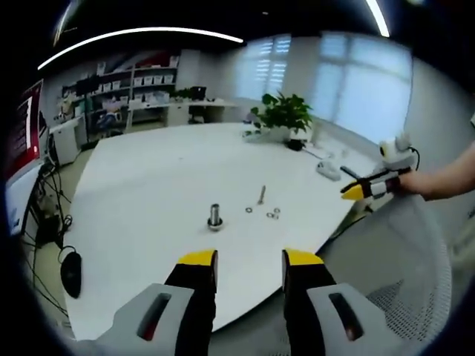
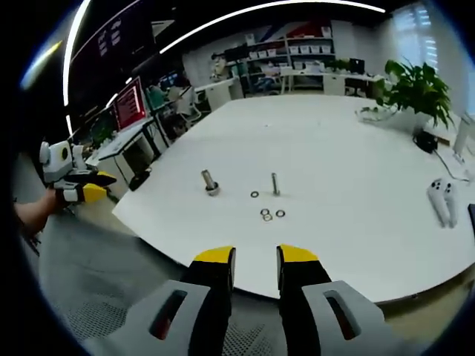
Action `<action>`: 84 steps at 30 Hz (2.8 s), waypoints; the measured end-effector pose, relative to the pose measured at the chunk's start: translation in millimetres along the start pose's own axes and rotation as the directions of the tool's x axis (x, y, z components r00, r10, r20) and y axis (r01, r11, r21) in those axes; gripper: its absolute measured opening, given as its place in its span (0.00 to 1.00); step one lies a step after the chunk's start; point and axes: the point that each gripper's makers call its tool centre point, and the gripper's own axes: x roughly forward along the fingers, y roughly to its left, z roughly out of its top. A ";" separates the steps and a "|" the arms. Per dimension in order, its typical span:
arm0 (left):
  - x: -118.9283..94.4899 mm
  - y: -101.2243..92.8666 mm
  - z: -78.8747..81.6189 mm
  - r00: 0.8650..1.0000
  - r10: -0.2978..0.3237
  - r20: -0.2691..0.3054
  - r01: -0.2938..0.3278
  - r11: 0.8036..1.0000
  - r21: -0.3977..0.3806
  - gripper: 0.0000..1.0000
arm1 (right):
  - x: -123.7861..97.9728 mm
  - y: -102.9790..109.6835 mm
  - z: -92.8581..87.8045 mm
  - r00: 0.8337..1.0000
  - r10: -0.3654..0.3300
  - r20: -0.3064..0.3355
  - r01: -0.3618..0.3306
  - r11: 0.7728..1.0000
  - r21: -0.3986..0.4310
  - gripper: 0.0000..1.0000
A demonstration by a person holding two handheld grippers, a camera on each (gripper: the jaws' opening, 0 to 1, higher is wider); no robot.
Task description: Place the washer onto the threaded stud by aligning its center hole with the stud, sliding it down to the base, and recovering from edge contact or off-axis alignment until the washer reaches the visible bottom stop.
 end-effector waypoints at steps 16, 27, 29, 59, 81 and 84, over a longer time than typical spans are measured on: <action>-1.8 4.2 -1.4 1.000 0.026 -0.003 -0.026 1.000 0.008 0.35 | 14.3 17.1 -13.7 0.972 0.061 -0.229 -0.110 0.972 -0.210 0.29; -0.8 6.5 -5.1 0.999 0.041 -0.025 -0.040 0.999 0.021 0.35 | 108.4 -3.2 3.2 0.952 0.066 -0.298 -0.142 0.959 -0.244 0.30; -0.8 7.1 -6.0 0.999 0.044 -0.029 -0.043 0.999 0.021 0.35 | 119.9 -3.3 -1.7 0.944 0.070 -0.321 -0.153 0.959 -0.239 0.29; 0.0 16.8 -14.2 0.994 0.086 -0.070 -0.086 0.996 -0.002 0.34 | 189.5 -19.8 -25.1 0.902 -0.009 -0.431 -0.149 0.932 -0.330 0.22; 0.1 16.2 -15.1 0.994 0.081 -0.073 -0.081 0.997 0.002 0.33 | 182.7 -18.0 -35.7 0.783 -0.030 -0.621 -0.322 0.835 -0.446 0.18; 0.3 15.4 -15.0 0.994 0.079 -0.074 -0.079 0.997 0.007 0.33 | 184.6 -18.1 -35.4 0.755 -0.074 -0.652 -0.336 0.810 -0.481 0.19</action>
